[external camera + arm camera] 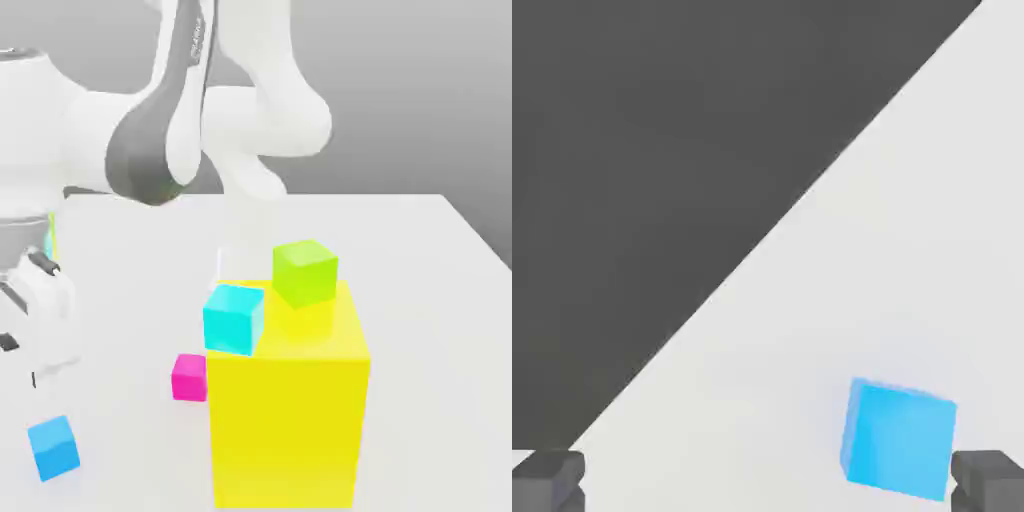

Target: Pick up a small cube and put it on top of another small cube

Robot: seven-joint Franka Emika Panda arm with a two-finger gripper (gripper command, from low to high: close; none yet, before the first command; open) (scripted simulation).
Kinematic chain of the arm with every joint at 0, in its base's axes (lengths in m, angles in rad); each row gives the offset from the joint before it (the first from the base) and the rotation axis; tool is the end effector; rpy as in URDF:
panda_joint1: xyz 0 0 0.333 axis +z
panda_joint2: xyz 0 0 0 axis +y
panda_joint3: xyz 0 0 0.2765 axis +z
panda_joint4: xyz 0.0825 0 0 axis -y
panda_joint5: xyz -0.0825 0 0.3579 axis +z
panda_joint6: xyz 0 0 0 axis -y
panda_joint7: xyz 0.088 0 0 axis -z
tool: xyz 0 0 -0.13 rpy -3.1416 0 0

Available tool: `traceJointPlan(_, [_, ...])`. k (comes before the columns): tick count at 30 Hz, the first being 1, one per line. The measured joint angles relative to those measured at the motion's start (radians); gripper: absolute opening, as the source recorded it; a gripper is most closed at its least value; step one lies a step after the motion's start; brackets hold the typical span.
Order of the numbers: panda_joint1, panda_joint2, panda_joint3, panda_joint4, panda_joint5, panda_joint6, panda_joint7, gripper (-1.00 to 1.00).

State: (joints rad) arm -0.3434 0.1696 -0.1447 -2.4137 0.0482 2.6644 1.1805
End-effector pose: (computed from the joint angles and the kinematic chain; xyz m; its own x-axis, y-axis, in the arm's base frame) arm 0.4279 -0.2305 0.2102 -0.1373 -0.9901 0.0305 -0.9879 0.1346 -0.0774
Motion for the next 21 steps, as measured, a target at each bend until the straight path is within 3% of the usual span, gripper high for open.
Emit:
traceJointPlan(7, [-0.073,0.255,0.039,0.018,0.100,0.151,-0.025,0.00])
traceJointPlan(8, [-0.078,0.281,0.044,0.023,0.104,0.172,-0.028,-1.00])
traceJointPlan(15, [-0.080,0.284,0.046,0.024,0.104,0.175,-0.028,-1.00])
traceJointPlan(21, [-0.043,0.126,0.031,0.001,0.044,0.046,-0.029,-1.00])
